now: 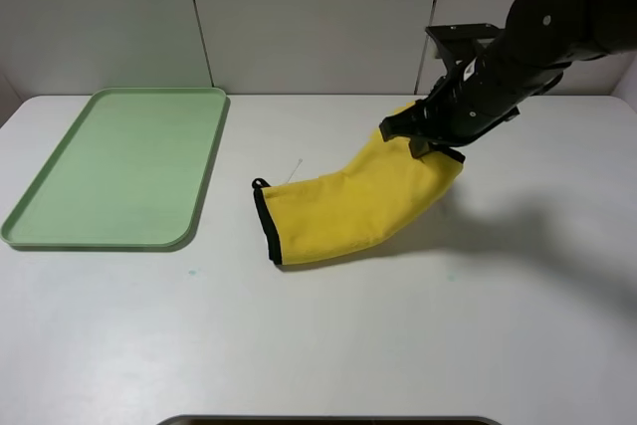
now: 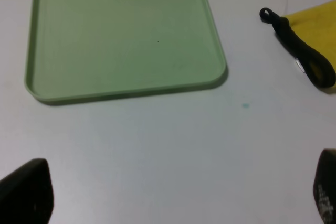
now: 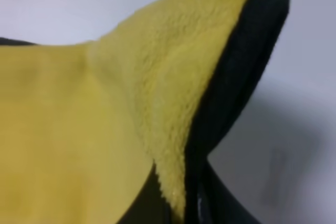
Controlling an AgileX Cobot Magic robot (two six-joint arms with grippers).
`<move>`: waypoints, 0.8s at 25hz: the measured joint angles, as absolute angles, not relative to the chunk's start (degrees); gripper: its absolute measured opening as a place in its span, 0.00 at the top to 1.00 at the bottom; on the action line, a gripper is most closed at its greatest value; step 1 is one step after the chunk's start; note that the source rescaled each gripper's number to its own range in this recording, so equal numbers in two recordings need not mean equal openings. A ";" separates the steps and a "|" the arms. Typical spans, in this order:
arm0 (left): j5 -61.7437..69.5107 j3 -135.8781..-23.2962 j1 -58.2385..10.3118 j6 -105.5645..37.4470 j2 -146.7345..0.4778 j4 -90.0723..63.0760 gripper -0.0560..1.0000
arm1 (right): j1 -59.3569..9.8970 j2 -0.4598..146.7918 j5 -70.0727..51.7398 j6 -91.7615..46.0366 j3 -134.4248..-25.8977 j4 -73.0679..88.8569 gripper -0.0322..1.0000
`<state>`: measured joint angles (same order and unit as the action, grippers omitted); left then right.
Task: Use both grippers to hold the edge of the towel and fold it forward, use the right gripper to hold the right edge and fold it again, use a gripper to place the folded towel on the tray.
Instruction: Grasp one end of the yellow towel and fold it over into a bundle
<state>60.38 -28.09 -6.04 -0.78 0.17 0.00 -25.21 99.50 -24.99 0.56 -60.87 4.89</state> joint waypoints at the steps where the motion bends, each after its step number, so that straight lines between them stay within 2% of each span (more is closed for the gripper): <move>1: 60.38 -28.09 -6.04 -0.78 0.17 0.00 0.00 | -25.90 99.50 -25.41 1.09 -61.88 4.89 0.93; 13: 60.38 -28.09 -6.04 -0.78 0.17 0.00 0.00 | -35.62 99.50 -26.55 7.47 -64.13 5.99 0.93; 20: 60.38 -28.09 -6.04 -0.78 0.17 -0.31 0.00 | -40.60 99.50 -23.12 11.49 -64.13 6.17 0.93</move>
<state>60.38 -28.09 -6.04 -0.78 0.17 -0.31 -40.60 99.50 -23.12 11.49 -64.13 6.17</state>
